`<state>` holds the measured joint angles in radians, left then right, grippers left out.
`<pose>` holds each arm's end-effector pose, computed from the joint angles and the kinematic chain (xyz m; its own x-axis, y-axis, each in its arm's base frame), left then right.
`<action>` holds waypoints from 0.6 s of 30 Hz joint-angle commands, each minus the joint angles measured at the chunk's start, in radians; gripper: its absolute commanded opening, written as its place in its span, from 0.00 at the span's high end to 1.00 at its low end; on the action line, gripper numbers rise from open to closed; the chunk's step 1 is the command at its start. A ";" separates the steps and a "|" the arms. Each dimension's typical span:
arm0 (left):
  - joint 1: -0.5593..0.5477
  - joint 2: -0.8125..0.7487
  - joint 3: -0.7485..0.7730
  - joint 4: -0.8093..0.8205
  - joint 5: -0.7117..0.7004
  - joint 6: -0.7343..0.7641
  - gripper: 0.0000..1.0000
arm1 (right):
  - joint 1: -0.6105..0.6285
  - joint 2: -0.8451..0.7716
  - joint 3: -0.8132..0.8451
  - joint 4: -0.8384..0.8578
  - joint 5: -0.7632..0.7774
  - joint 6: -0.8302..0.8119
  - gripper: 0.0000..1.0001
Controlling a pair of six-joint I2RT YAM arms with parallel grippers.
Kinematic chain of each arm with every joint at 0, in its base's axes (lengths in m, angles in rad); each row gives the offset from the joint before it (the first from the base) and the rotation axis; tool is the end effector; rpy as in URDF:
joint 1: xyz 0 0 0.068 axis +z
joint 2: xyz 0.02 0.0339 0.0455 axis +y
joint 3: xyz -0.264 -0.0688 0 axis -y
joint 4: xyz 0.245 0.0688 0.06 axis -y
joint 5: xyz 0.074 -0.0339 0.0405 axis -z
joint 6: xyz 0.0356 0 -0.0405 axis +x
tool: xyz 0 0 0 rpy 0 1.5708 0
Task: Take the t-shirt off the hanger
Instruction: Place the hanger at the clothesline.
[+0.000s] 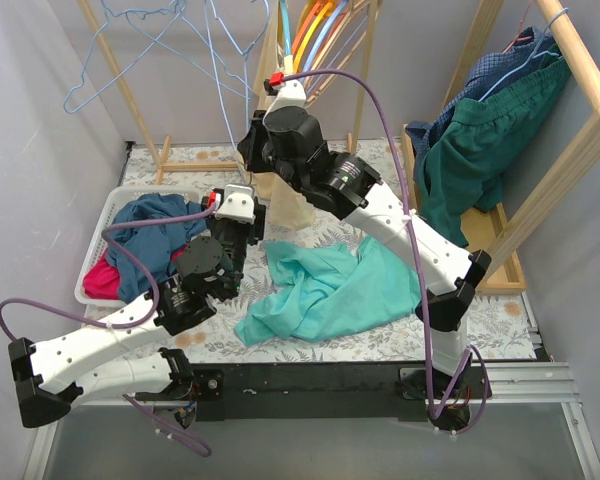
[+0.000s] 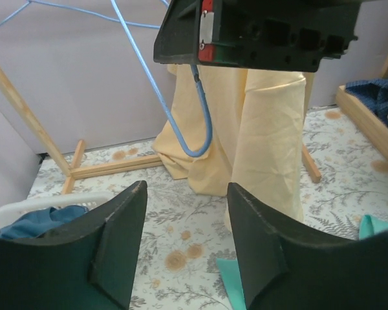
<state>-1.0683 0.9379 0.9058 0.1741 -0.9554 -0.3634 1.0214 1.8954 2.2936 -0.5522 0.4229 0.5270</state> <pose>0.1238 -0.1650 0.3919 0.0223 -0.4666 -0.8842 0.1332 0.8779 -0.4599 0.2276 0.3437 0.4977 -0.3539 0.3004 -0.8858 -0.4489 0.7763 0.4426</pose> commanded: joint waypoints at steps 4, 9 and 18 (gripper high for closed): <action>0.053 -0.039 0.067 -0.146 0.171 -0.098 0.40 | 0.003 0.050 0.086 -0.002 0.151 0.030 0.99; 0.136 0.025 0.091 -0.142 0.236 -0.109 0.38 | 0.003 0.051 0.099 0.006 0.186 0.012 0.99; 0.212 0.156 0.162 -0.072 0.296 -0.103 0.52 | 0.003 0.016 0.076 0.034 0.183 -0.044 0.99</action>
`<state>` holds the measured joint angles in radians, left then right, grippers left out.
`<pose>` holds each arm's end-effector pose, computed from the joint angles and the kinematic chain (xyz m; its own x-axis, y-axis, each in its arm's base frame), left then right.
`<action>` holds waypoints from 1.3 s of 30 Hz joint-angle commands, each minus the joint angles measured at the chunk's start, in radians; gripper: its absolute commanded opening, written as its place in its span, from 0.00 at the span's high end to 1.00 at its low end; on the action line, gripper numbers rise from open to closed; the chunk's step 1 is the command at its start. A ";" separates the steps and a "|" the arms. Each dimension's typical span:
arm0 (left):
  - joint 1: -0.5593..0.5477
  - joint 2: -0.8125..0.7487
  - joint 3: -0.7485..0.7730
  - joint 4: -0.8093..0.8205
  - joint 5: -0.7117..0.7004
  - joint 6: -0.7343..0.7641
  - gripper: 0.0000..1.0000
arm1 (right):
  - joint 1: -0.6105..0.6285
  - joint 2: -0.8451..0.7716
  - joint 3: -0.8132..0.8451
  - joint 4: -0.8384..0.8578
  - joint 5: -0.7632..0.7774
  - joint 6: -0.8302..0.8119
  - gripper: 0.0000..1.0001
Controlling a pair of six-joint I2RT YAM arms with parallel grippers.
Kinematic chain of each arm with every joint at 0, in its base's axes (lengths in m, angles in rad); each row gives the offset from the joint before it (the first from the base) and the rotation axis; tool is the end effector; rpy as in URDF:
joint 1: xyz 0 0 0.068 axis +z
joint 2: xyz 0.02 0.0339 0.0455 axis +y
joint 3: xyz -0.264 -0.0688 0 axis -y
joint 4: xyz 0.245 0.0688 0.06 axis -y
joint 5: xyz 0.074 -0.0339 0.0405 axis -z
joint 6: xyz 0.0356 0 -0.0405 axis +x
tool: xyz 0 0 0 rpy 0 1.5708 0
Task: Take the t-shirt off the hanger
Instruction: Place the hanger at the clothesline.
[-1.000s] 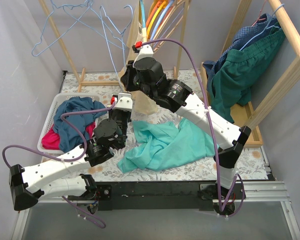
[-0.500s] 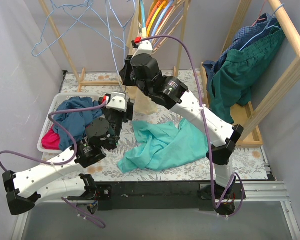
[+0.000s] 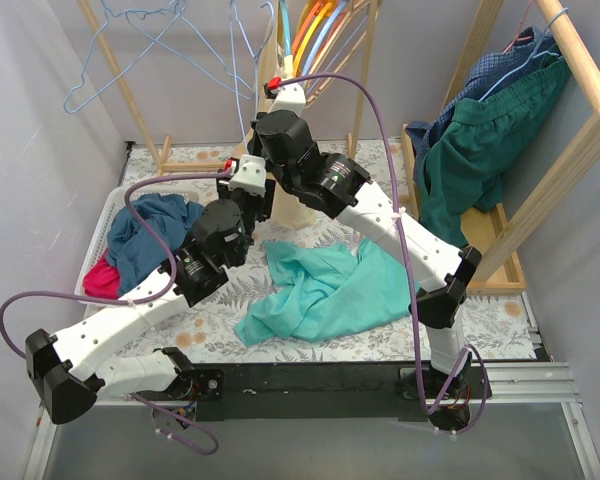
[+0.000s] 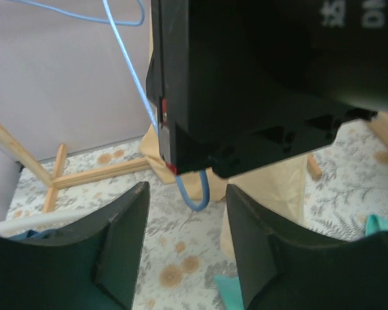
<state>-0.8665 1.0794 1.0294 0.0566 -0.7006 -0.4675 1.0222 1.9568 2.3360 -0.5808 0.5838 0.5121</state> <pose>0.1757 -0.1713 0.3946 -0.0706 -0.4490 -0.8908 0.1494 0.8782 -0.4544 0.2391 0.3536 0.4837 -0.3019 0.2901 -0.9081 -0.3239 0.8647 0.3839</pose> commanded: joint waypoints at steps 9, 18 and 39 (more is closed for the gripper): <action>0.012 0.037 -0.008 0.206 -0.030 0.062 0.91 | -0.011 -0.085 -0.032 0.064 -0.051 -0.014 0.99; 0.011 -0.021 -0.020 0.175 -0.016 0.058 1.00 | -0.025 -0.117 -0.110 0.104 -0.128 0.023 0.99; 0.011 -0.096 0.138 -0.230 -0.028 -0.155 1.00 | -0.045 -0.447 -0.539 0.351 -0.145 -0.040 0.25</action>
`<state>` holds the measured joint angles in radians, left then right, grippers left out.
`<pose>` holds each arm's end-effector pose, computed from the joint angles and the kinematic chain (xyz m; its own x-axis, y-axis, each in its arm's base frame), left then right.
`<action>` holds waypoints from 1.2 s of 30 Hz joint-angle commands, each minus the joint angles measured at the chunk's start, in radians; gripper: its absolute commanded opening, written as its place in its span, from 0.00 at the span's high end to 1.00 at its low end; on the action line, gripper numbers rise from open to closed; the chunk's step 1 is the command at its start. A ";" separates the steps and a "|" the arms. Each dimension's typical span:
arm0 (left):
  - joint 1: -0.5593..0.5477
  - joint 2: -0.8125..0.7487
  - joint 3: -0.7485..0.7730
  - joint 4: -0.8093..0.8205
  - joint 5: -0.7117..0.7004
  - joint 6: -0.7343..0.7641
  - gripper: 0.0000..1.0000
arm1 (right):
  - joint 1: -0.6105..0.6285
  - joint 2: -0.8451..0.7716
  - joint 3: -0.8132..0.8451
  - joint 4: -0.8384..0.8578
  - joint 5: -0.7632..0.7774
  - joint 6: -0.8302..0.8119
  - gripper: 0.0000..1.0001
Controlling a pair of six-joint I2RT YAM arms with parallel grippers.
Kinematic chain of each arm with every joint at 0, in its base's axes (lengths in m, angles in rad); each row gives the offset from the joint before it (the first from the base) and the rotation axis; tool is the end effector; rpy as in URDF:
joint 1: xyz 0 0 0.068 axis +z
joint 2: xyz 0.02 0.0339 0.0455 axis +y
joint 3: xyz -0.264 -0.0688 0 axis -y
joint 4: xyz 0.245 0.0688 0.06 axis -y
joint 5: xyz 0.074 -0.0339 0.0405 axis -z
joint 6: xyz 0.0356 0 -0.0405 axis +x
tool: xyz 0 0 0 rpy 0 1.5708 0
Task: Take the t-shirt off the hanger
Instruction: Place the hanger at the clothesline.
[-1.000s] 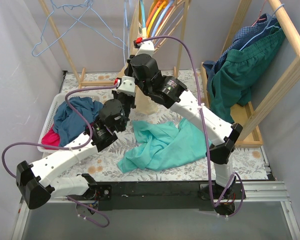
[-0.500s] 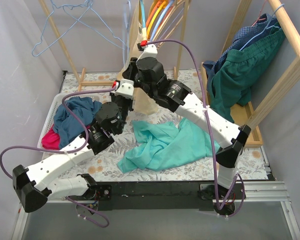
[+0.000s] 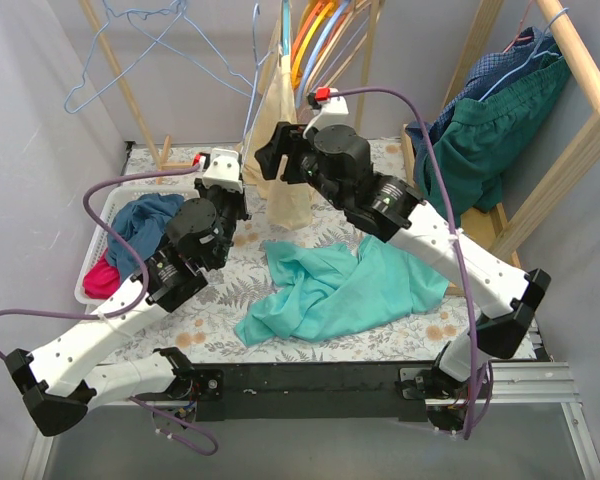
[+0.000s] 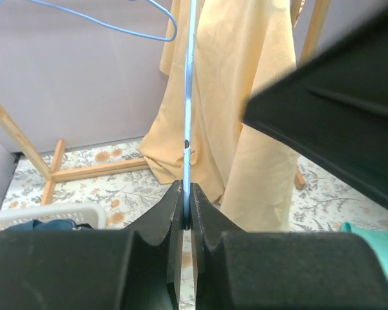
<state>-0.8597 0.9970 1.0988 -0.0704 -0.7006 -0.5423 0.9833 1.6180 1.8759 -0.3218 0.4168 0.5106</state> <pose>0.1580 -0.1483 0.4230 -0.0643 -0.5298 -0.8457 0.1465 0.8332 -0.5332 0.2118 0.2920 0.4909 -0.2934 0.3656 -0.8833 -0.4513 0.7615 0.4651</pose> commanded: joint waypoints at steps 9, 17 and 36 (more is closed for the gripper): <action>0.004 -0.055 0.134 -0.167 -0.122 -0.116 1.00 | -0.005 -0.320 -0.354 0.130 0.063 -0.076 0.25; 0.004 -0.060 0.173 -0.176 -0.126 -0.111 1.00 | -0.003 -0.429 -0.521 0.127 0.056 -0.080 0.27; 0.002 -0.041 0.372 -0.282 -0.070 -0.065 1.00 | -0.003 -0.463 -0.569 0.105 0.008 -0.089 0.30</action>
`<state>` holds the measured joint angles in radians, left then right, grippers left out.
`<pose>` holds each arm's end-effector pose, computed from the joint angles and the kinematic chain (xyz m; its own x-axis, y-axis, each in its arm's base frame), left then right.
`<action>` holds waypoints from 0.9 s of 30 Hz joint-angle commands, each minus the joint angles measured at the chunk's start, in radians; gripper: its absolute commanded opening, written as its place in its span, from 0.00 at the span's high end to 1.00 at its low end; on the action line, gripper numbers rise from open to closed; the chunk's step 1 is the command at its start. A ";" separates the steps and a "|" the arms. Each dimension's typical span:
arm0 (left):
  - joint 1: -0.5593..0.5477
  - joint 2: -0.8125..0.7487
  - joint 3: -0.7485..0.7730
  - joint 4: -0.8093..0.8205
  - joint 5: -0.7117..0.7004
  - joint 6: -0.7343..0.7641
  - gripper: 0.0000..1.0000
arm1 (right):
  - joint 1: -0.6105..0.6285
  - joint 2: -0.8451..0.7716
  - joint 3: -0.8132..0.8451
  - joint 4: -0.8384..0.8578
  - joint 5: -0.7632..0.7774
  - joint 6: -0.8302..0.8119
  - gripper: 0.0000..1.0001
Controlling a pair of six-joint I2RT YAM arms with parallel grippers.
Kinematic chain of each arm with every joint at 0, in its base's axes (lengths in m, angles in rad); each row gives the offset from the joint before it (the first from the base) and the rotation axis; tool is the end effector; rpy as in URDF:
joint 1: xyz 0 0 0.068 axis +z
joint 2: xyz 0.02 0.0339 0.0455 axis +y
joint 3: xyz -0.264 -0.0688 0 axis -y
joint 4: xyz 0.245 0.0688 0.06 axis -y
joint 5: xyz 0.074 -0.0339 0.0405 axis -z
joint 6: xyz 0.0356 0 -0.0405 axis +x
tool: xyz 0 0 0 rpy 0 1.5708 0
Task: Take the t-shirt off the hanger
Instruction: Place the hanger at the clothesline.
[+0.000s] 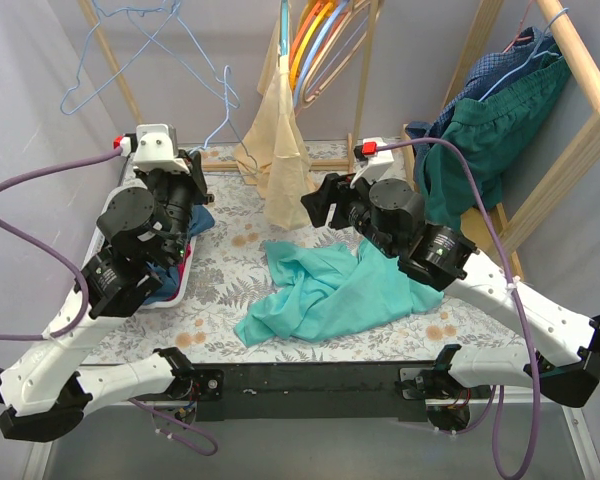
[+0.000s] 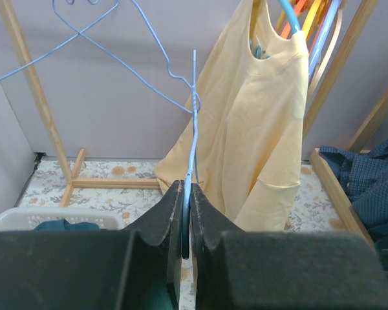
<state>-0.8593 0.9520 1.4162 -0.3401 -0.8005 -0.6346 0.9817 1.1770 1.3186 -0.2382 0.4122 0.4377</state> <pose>0.1219 -0.1023 0.5041 0.0281 -0.6649 -0.7464 0.0981 0.7450 -0.6598 0.1557 0.2073 0.4410 -0.2775 0.2837 -0.9179 -0.4666 0.7954 0.3869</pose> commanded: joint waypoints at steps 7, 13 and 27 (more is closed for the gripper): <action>0.002 0.076 0.154 0.029 0.054 0.075 1.00 | -0.002 -0.027 -0.027 0.017 0.020 -0.017 0.30; 0.002 0.143 0.187 0.209 0.020 0.203 1.00 | 0.000 -0.019 -0.028 0.008 0.019 -0.019 0.30; 0.003 0.208 0.254 0.326 0.060 0.225 1.00 | 0.000 -0.011 -0.032 0.005 0.023 -0.028 0.30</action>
<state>-0.8593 1.1763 1.6367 -0.0673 -0.7662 -0.4191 0.9817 1.1751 1.2934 -0.2440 0.4198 0.4213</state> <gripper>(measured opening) 0.045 0.697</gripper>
